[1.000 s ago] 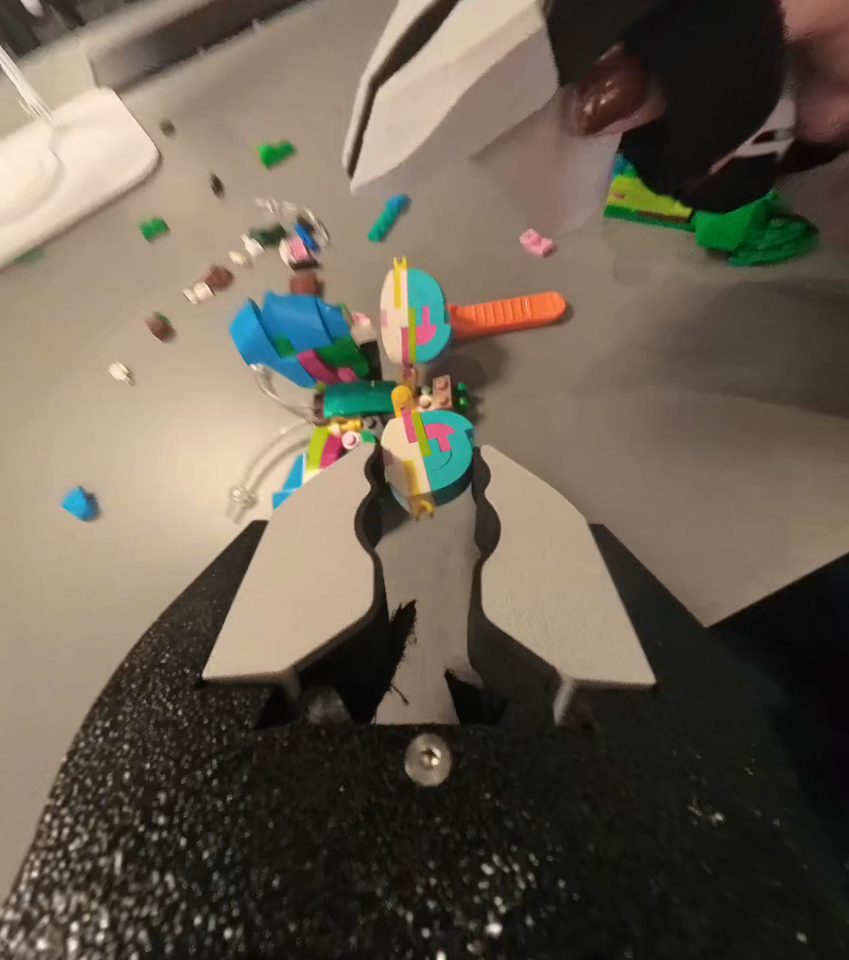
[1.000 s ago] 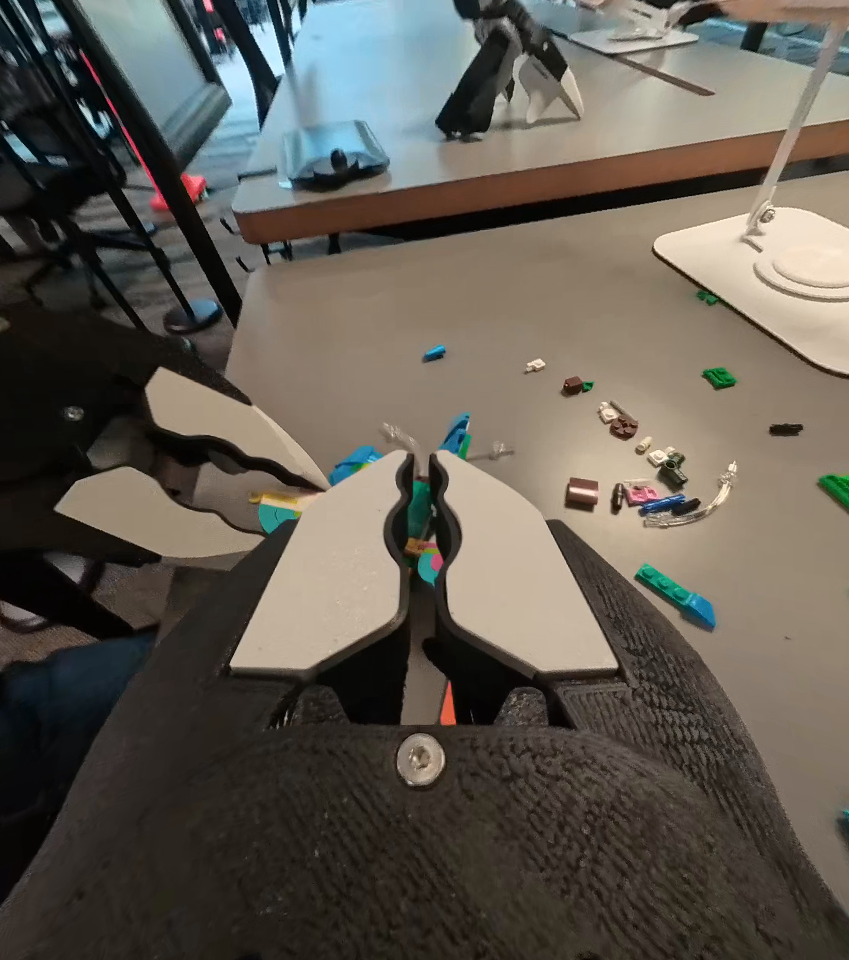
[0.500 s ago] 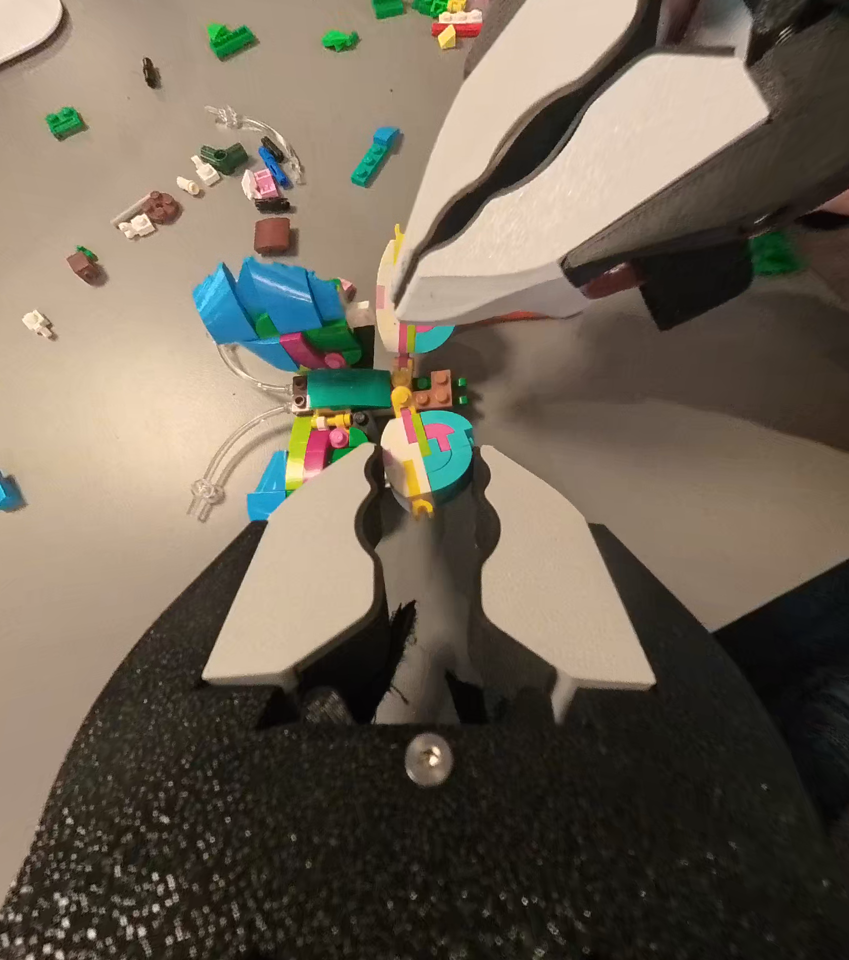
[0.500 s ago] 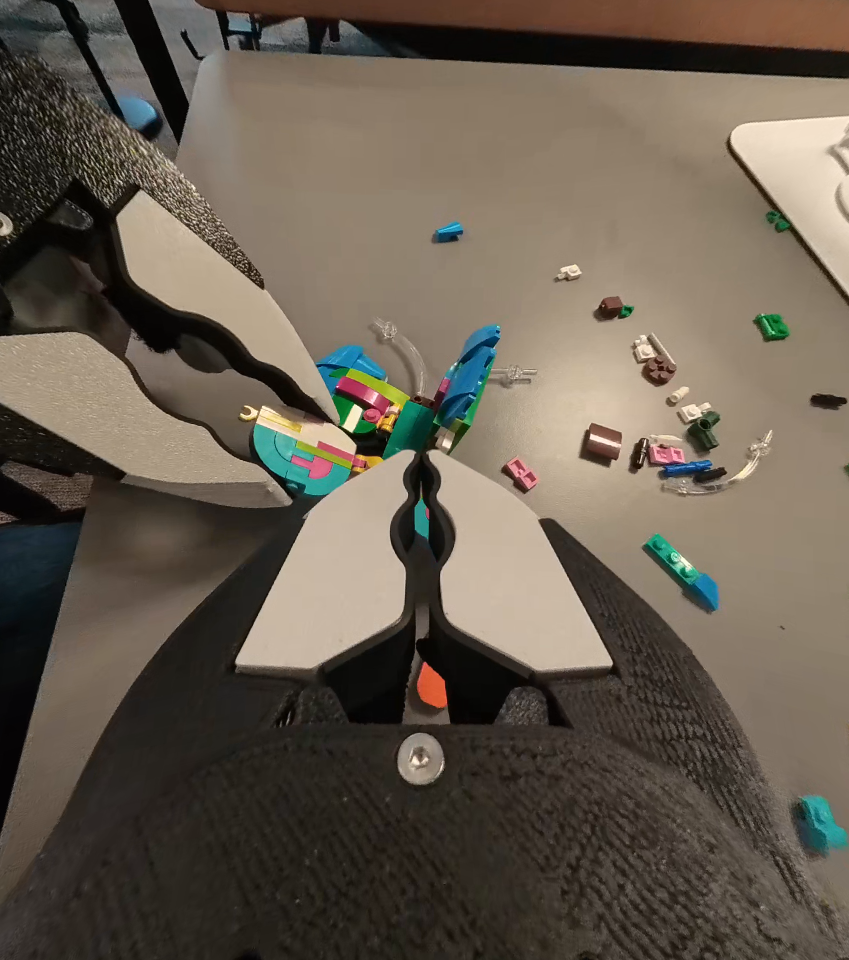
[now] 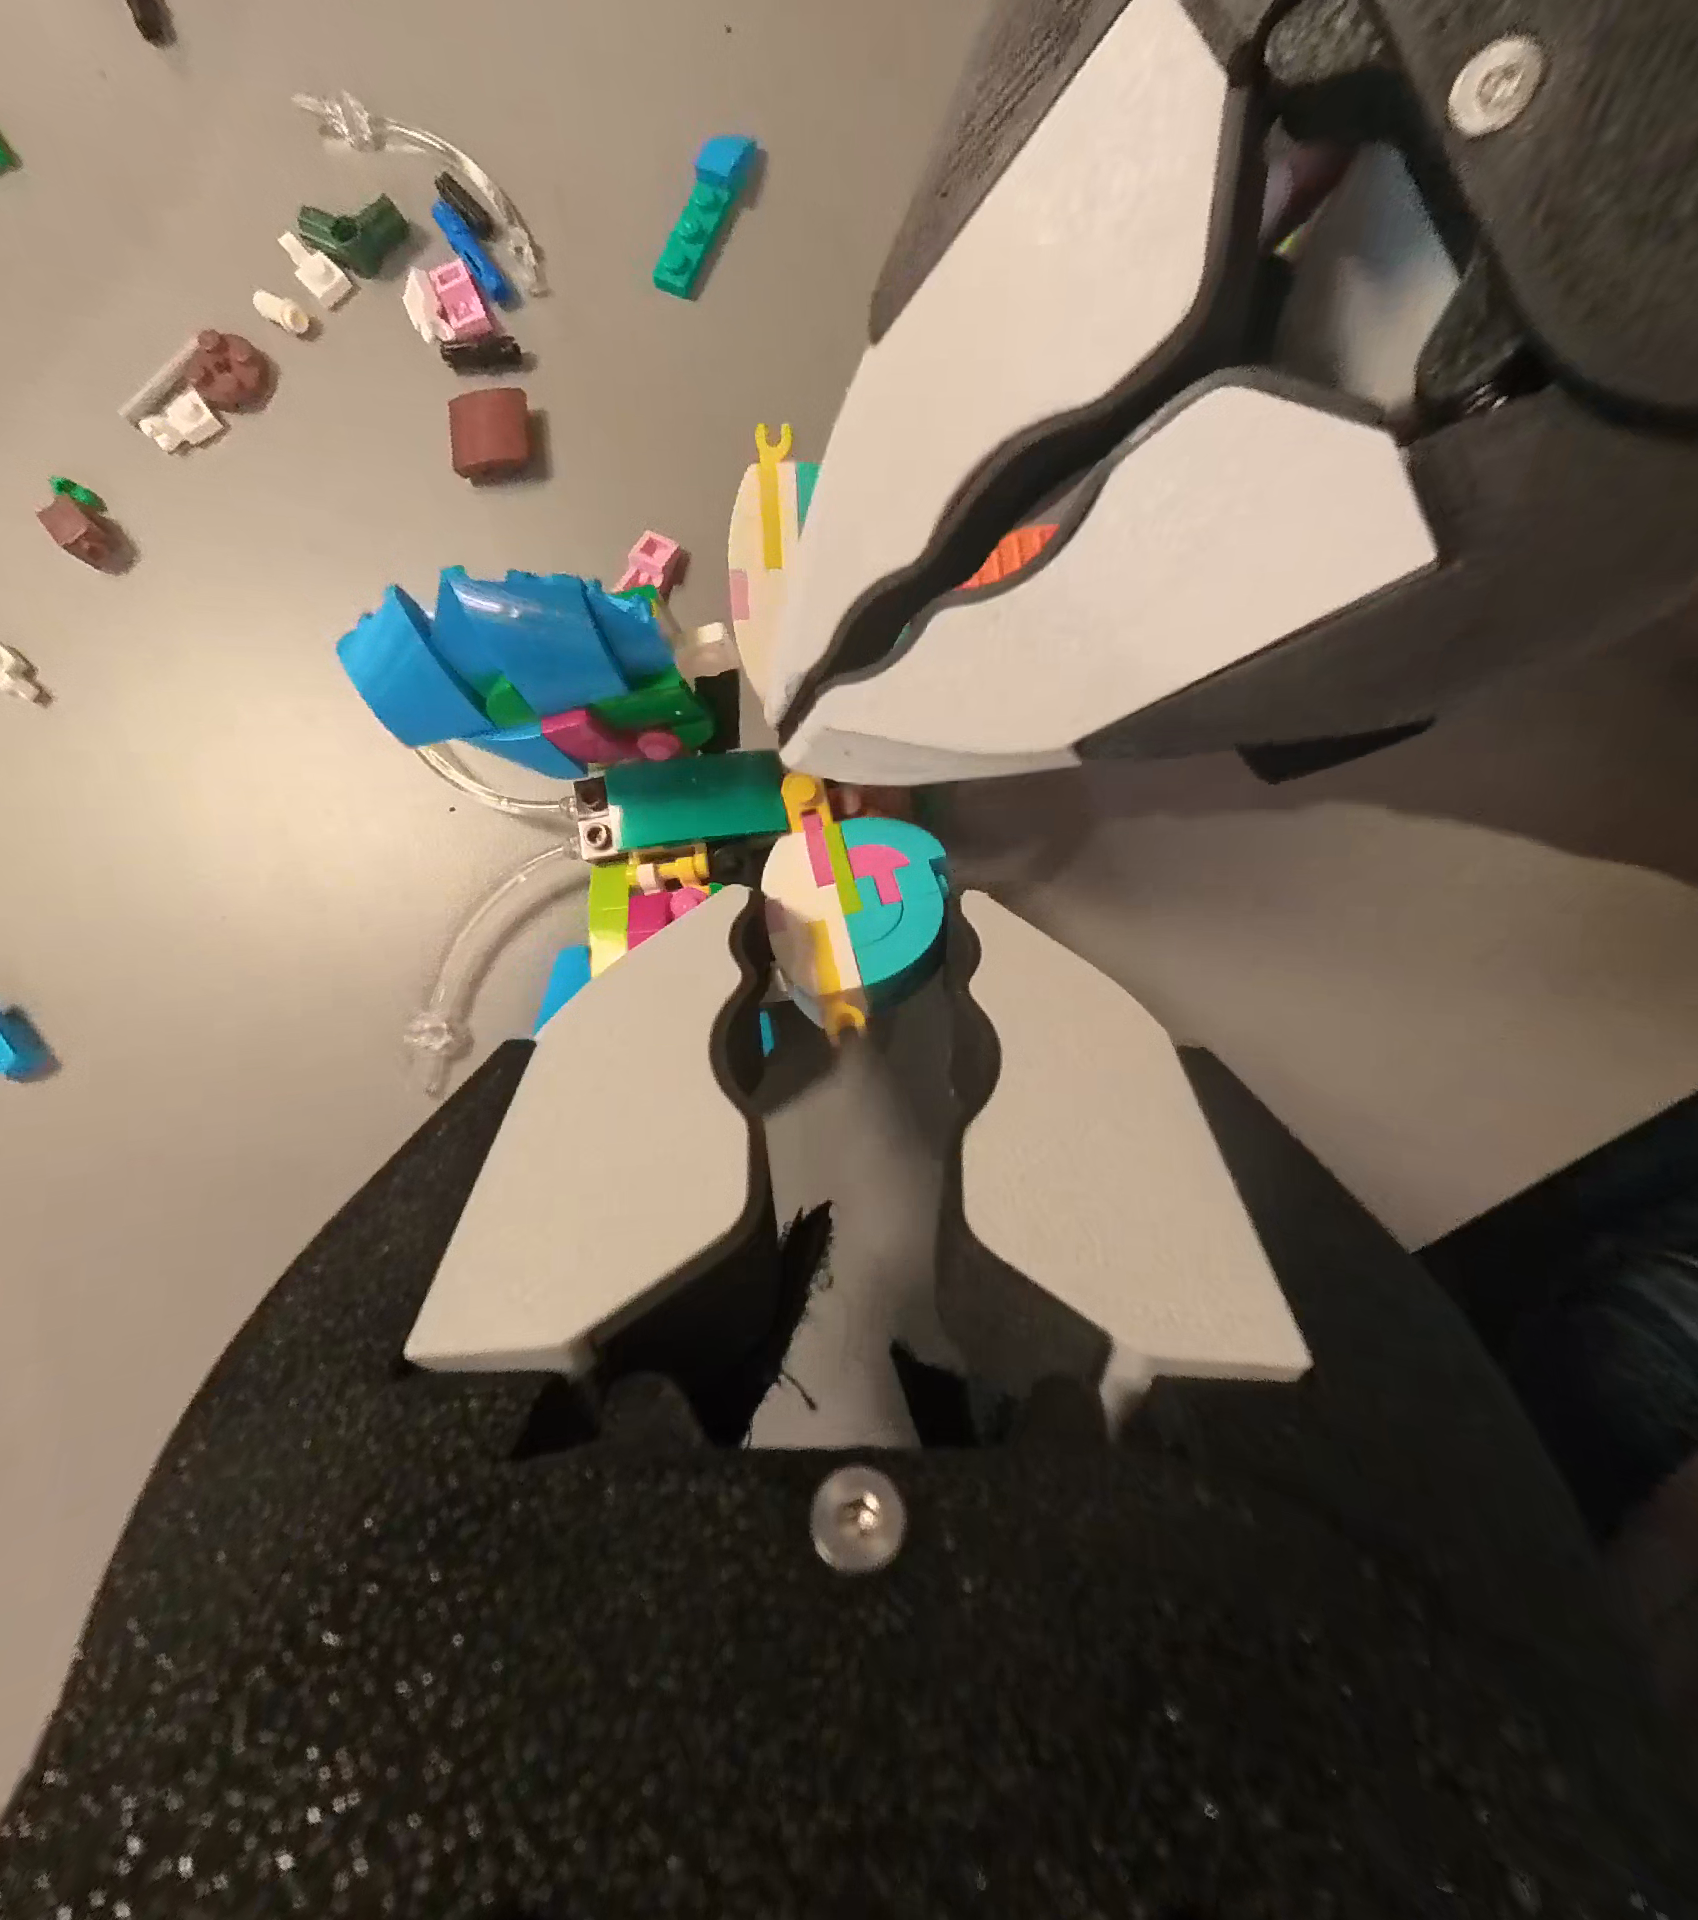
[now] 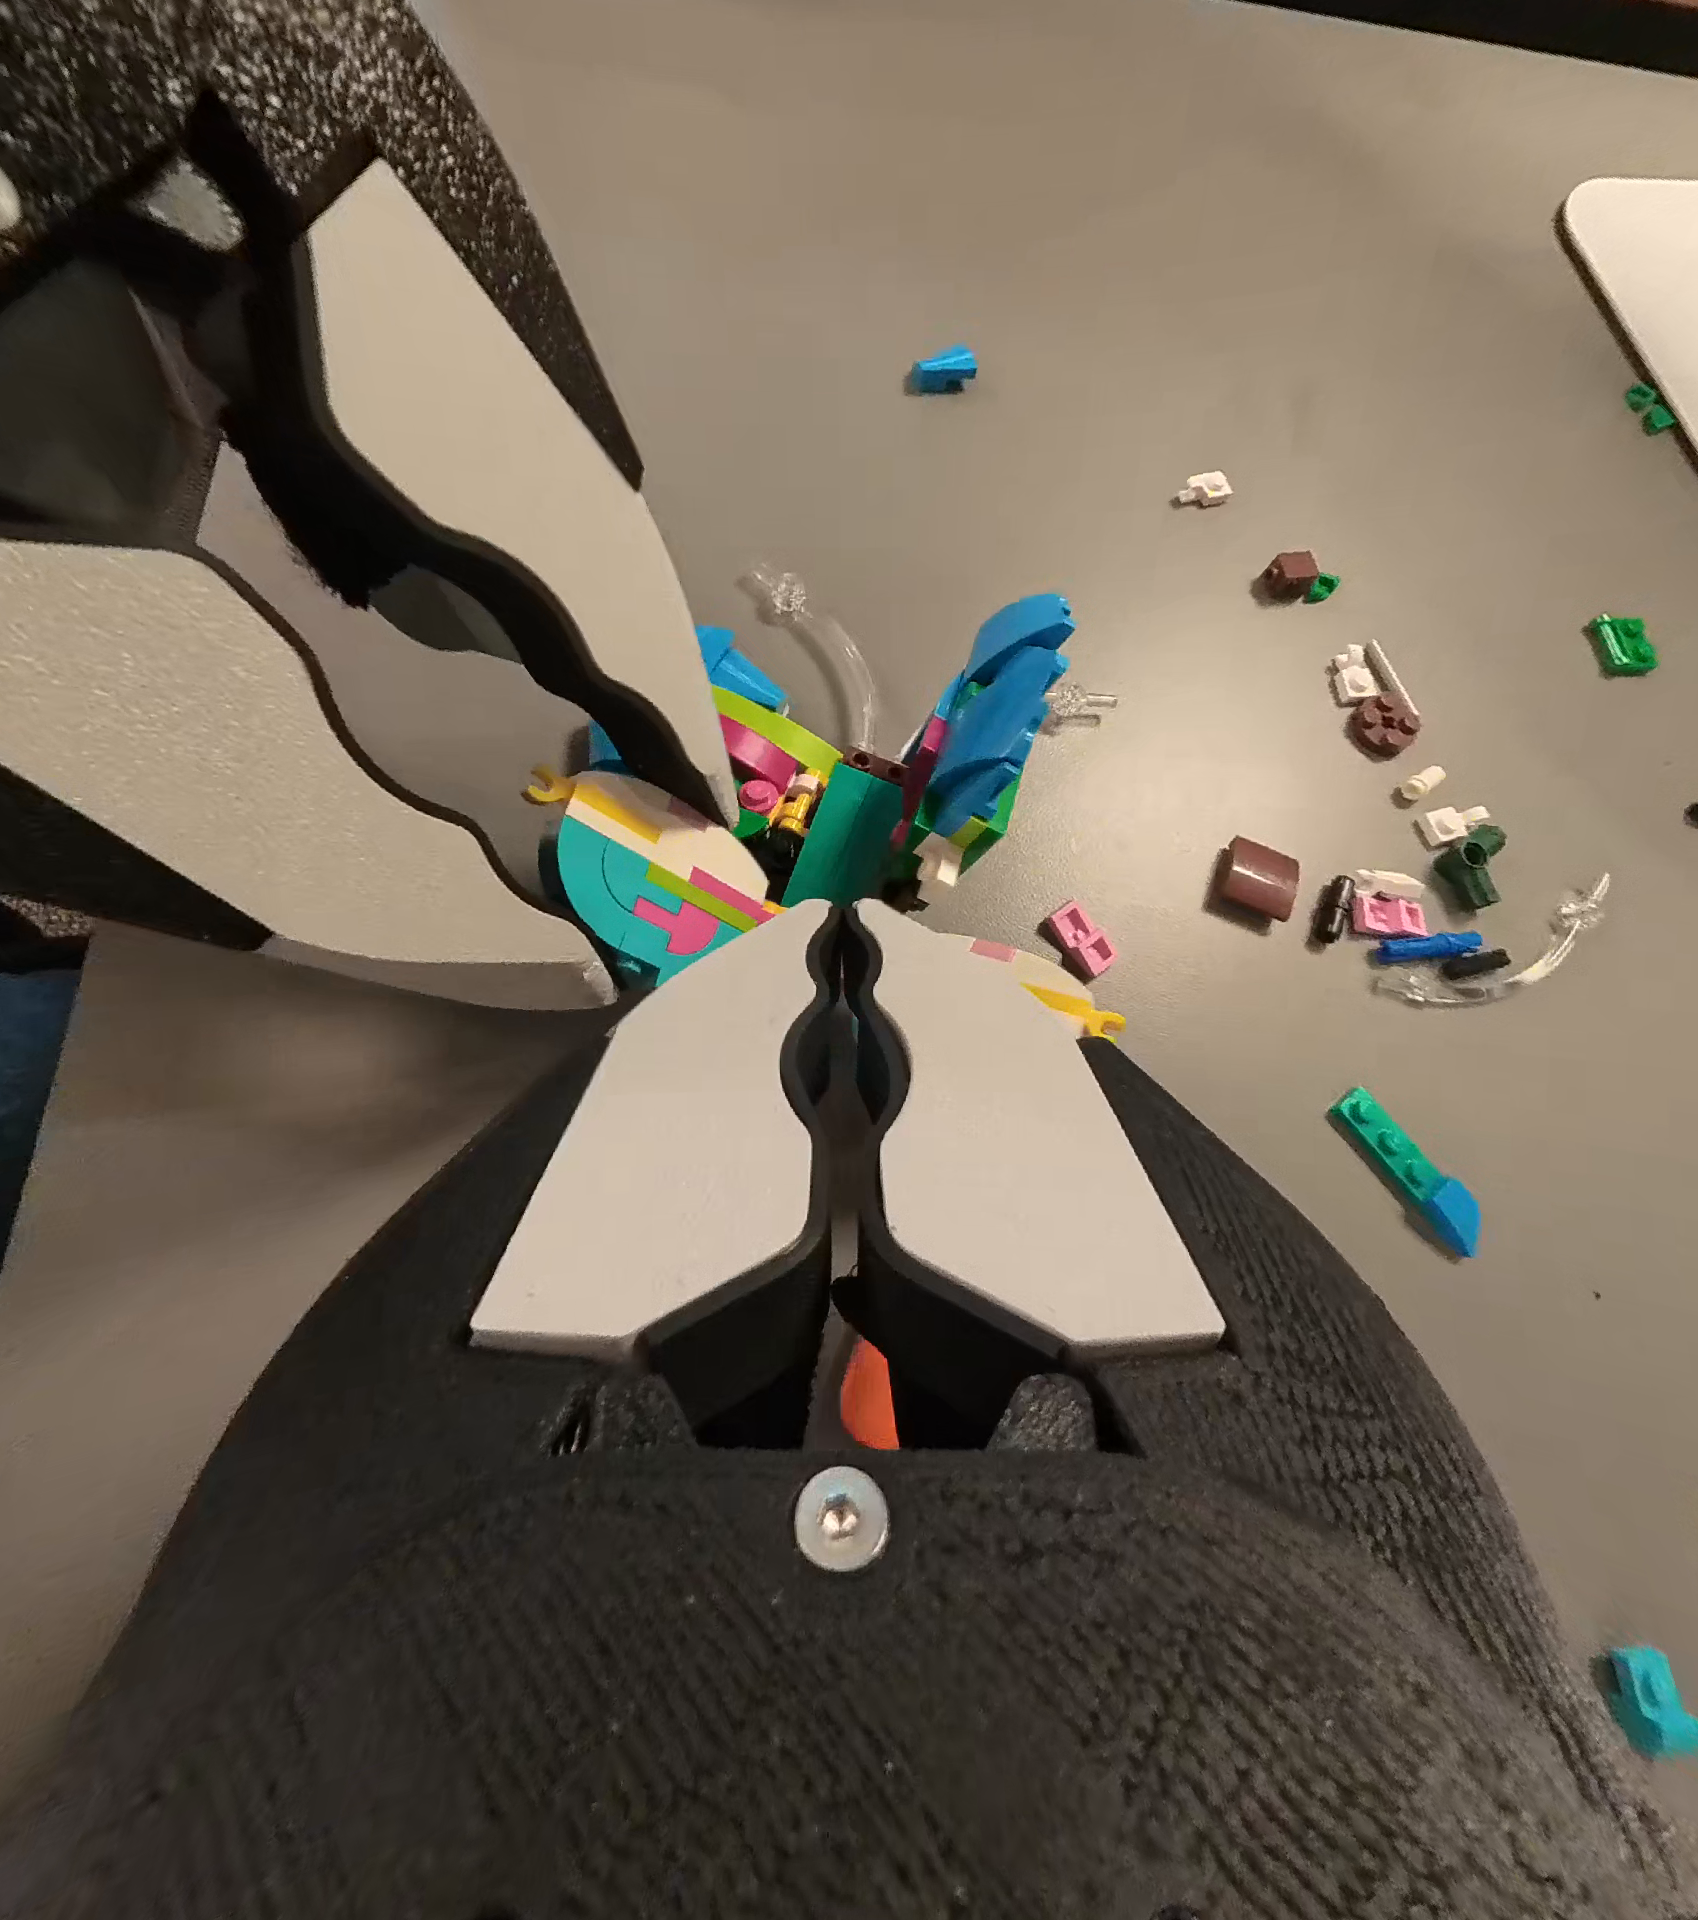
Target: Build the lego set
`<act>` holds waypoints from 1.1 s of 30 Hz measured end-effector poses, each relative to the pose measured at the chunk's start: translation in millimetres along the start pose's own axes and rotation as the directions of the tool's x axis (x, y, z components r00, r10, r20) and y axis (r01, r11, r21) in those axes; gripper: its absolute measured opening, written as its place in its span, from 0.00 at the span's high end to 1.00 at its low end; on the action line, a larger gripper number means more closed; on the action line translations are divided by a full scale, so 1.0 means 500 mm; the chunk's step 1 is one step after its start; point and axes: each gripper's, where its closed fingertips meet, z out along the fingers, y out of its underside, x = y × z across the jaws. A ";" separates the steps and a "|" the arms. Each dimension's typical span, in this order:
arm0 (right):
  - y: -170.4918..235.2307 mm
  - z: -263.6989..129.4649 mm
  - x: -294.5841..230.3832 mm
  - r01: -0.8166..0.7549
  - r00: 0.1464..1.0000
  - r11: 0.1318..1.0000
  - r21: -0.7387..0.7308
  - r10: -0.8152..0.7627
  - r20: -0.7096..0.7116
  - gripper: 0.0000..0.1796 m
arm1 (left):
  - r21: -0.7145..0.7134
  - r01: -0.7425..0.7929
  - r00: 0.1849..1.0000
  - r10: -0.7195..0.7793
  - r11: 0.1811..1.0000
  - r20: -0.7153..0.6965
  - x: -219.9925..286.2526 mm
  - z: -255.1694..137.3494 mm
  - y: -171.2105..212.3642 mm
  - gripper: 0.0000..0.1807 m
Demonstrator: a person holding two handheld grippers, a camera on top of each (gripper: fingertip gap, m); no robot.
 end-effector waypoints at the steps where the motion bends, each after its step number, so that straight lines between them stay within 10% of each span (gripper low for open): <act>1: 0.000 0.001 -0.001 0.001 1.000 1.000 -0.001 -0.001 0.002 1.00 | -0.008 -0.002 1.000 0.002 1.000 -0.003 -0.001 0.000 0.000 0.82; 33: -0.007 0.017 -0.012 -0.014 0.999 0.999 0.046 0.011 0.048 1.00 | -0.062 -0.008 1.000 0.007 0.998 -0.021 -0.004 0.003 0.010 0.82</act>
